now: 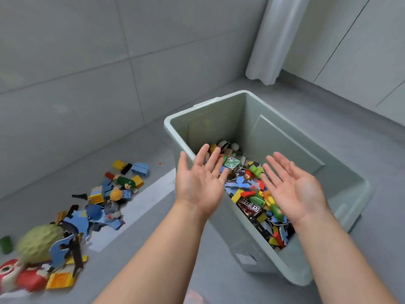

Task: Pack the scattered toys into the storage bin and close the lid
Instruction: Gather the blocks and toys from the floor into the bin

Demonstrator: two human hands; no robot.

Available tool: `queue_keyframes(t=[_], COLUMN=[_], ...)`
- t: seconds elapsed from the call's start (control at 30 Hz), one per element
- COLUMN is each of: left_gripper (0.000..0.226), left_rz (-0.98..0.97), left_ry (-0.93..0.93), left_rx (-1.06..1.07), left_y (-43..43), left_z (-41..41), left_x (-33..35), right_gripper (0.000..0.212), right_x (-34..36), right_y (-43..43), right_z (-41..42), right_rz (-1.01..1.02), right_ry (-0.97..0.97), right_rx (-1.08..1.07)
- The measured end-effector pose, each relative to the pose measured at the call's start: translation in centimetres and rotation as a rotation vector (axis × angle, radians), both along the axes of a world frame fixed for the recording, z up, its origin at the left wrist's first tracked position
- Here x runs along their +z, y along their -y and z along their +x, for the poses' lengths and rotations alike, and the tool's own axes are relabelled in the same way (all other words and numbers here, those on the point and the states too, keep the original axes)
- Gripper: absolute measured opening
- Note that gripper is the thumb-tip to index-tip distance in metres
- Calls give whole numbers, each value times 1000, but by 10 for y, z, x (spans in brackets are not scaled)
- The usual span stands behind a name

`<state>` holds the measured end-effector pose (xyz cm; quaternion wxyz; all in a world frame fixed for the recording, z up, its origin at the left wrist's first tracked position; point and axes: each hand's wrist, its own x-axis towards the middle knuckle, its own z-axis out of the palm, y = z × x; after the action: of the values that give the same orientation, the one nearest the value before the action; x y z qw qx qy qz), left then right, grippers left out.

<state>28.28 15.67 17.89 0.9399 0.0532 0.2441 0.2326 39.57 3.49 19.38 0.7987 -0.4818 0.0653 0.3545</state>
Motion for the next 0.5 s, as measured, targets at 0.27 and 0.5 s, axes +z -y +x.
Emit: queue_keyframes(t=[0.27,0.5], left_gripper=[30,18], left_rz=[-167,-330], left_ry=[-207,-601], left_rx=[252,545], left_y=[-10,-10], left_z=[-111,-226], left_x=[-69,-154], right_gripper=[28,27], right_x=[-29,-139], right_y=[-74,-161], right_z=[-99,-163], right_rz=[-56,-497], right_ry=[124,512], right_rx=[450,935])
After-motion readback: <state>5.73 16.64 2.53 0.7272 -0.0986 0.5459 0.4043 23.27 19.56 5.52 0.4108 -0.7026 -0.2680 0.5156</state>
